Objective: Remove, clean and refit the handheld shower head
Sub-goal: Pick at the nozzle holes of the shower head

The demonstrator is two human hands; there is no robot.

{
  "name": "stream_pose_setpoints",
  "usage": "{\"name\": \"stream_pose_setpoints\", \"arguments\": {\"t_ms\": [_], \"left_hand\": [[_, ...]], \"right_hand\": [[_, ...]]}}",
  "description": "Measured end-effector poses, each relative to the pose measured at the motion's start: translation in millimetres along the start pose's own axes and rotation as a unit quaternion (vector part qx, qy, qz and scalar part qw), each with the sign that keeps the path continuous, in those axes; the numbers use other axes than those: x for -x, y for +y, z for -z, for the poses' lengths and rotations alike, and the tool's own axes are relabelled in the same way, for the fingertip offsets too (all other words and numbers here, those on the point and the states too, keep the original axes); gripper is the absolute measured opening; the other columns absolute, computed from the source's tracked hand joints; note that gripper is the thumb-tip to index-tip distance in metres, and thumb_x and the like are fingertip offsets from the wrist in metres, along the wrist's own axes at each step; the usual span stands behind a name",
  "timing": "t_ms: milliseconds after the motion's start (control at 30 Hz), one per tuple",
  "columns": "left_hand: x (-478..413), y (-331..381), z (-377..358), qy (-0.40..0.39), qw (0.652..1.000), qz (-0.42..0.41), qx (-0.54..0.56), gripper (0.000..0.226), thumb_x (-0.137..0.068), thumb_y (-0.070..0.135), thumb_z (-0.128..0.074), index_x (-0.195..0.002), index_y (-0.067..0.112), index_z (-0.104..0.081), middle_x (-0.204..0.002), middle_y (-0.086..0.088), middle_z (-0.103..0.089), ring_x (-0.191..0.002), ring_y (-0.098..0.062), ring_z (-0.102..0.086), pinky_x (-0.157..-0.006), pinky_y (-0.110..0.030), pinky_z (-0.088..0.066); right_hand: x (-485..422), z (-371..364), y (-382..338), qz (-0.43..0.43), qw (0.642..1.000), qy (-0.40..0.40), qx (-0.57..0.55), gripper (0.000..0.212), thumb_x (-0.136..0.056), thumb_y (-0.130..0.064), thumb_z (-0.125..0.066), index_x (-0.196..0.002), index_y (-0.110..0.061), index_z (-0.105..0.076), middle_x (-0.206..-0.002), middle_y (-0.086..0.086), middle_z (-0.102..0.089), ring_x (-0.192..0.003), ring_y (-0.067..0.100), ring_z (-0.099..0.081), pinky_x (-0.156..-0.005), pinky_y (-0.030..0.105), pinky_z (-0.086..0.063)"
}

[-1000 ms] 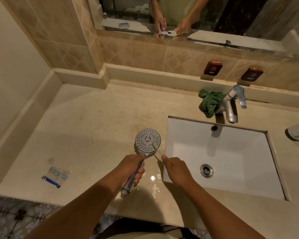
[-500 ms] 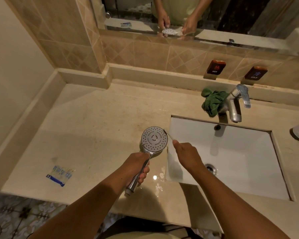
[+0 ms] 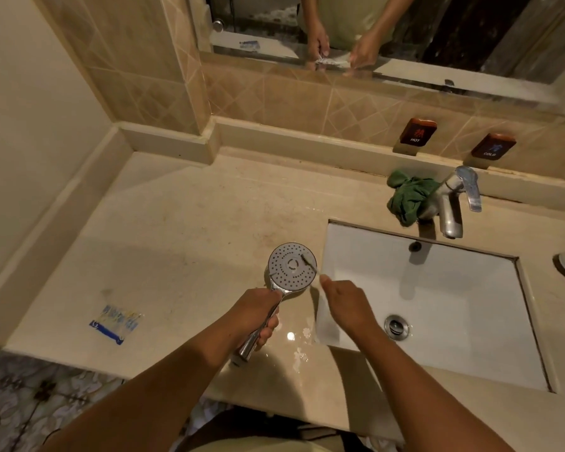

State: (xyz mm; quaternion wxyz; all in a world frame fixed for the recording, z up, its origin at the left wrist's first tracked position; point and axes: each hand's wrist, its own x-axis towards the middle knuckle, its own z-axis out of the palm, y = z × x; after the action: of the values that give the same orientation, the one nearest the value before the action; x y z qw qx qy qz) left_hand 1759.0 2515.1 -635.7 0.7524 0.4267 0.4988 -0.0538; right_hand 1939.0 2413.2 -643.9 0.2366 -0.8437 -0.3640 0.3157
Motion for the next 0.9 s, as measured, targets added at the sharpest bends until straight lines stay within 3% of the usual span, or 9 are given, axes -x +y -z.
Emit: {"name": "stream_pose_setpoints", "arguments": {"t_ms": [133, 400, 667, 767, 900], "left_hand": [[3.7, -5.7, -0.6, -0.032, 0.999, -0.03, -0.011, 0.028, -0.09, 0.039, -0.048, -0.084, 0.013, -0.055, -0.06, -0.008, -0.054, -0.04, -0.017, -0.042, -0.045, -0.022, -0.038], [2.8, -13.7, 2.5, -0.009, 0.999, -0.032, -0.025, 0.028, -0.098, 0.035, -0.044, -0.087, 0.01, -0.052, -0.059, -0.007, -0.052, -0.042, -0.017, -0.043, -0.045, -0.024, -0.039], [0.6, -4.3, 5.4, -0.016, 0.998, -0.05, -0.031, 0.029, -0.09, 0.038, -0.046, -0.084, 0.011, -0.052, -0.058, -0.009, -0.053, -0.04, -0.019, -0.042, -0.044, -0.024, -0.038], [0.7, -5.6, 6.2, -0.018, 0.998, -0.047, -0.045, 0.03, -0.086, 0.041, -0.047, -0.083, 0.012, -0.052, -0.056, -0.008, -0.053, -0.039, -0.018, -0.041, -0.043, -0.024, -0.038], [1.0, -10.4, 5.6, -0.018, 0.998, -0.044, -0.039, 0.03, -0.087, 0.042, -0.047, -0.082, 0.013, -0.052, -0.056, -0.007, -0.053, -0.041, -0.018, -0.042, -0.044, -0.024, -0.038]], "right_hand": [[-15.7, 8.9, 9.1, -0.003, 1.0, 0.017, 0.006, 0.057, -0.102, -0.053, -0.031, -0.055, -0.025, -0.047, -0.057, -0.005, -0.053, -0.056, 0.011, -0.053, -0.057, 0.026, -0.039], [36.0, -35.1, 1.0, 0.035, 0.996, -0.064, 0.044, 0.06, -0.102, -0.055, -0.027, -0.06, -0.021, -0.052, -0.056, -0.001, -0.056, -0.052, 0.011, -0.054, -0.055, 0.026, -0.041], [6.8, -11.7, -0.1, 0.021, 0.999, -0.038, 0.019, 0.058, -0.103, -0.051, -0.033, -0.052, -0.025, -0.044, -0.05, -0.005, -0.048, -0.048, 0.008, -0.048, -0.052, 0.024, -0.035], [-12.2, -1.6, 4.0, -0.003, 1.0, 0.0, -0.005, 0.058, -0.102, -0.052, -0.032, -0.056, -0.023, -0.05, -0.059, -0.004, -0.055, -0.058, 0.01, -0.055, -0.056, 0.026, -0.037], [-17.9, 0.8, 0.8, -0.023, 1.0, -0.006, -0.015, 0.056, -0.103, -0.052, -0.03, -0.061, -0.022, -0.053, -0.066, -0.002, -0.058, -0.065, 0.013, -0.057, -0.061, 0.028, -0.04]]}}
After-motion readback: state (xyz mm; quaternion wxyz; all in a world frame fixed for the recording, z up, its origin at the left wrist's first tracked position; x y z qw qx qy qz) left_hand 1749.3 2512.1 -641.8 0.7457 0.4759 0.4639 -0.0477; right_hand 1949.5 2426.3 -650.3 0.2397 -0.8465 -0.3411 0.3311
